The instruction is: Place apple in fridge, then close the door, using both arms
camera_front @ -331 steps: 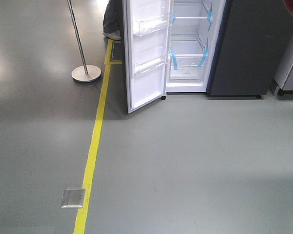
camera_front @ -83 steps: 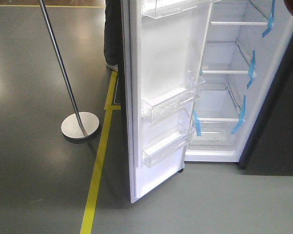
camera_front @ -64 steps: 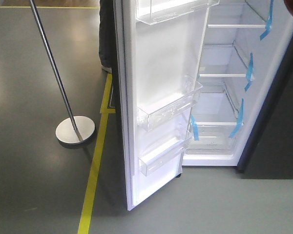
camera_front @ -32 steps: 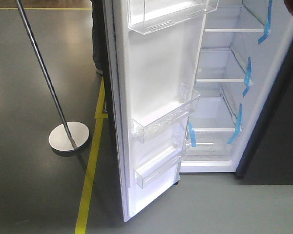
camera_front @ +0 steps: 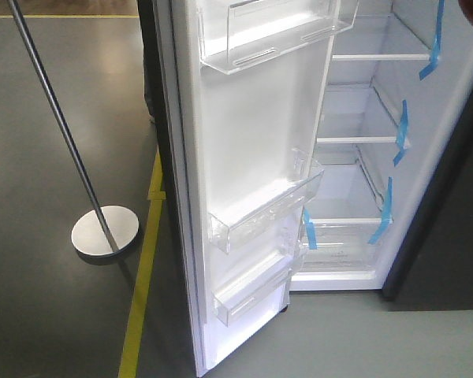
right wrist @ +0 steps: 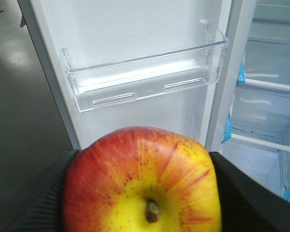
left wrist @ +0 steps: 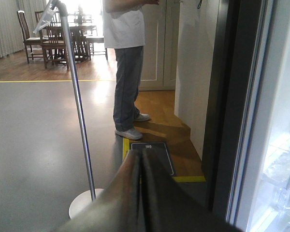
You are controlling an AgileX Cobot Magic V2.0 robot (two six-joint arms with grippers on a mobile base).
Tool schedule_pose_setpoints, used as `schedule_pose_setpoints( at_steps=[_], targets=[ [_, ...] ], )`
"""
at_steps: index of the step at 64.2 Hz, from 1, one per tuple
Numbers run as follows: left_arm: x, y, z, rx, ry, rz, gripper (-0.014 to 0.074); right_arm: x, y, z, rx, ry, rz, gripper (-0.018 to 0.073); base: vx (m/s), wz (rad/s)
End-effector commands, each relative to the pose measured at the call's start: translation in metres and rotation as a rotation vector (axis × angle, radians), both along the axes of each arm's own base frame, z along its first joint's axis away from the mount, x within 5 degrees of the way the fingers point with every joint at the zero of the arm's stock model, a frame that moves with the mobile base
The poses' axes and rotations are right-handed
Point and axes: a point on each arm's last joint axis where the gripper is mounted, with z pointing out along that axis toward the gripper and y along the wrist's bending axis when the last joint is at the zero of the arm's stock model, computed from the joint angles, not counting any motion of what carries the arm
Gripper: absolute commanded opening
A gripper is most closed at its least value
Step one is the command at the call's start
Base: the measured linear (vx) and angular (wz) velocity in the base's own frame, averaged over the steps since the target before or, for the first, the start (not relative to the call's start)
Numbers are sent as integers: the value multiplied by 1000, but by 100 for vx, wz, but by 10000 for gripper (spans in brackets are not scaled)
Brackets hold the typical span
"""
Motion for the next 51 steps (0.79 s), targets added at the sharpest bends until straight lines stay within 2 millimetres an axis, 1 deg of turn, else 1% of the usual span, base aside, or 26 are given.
schedule_pose_setpoints(
  at_steps=[1, 51],
  targets=[
    [-2, -1, 14, -11, -107, -11, -6, -7, -1, 18, 33, -115, -20, 196, 10, -1],
    [-2, -1, 14, -11, -107, -11, -6, -7, -1, 18, 33, -115, -20, 196, 9, -1]
  ],
)
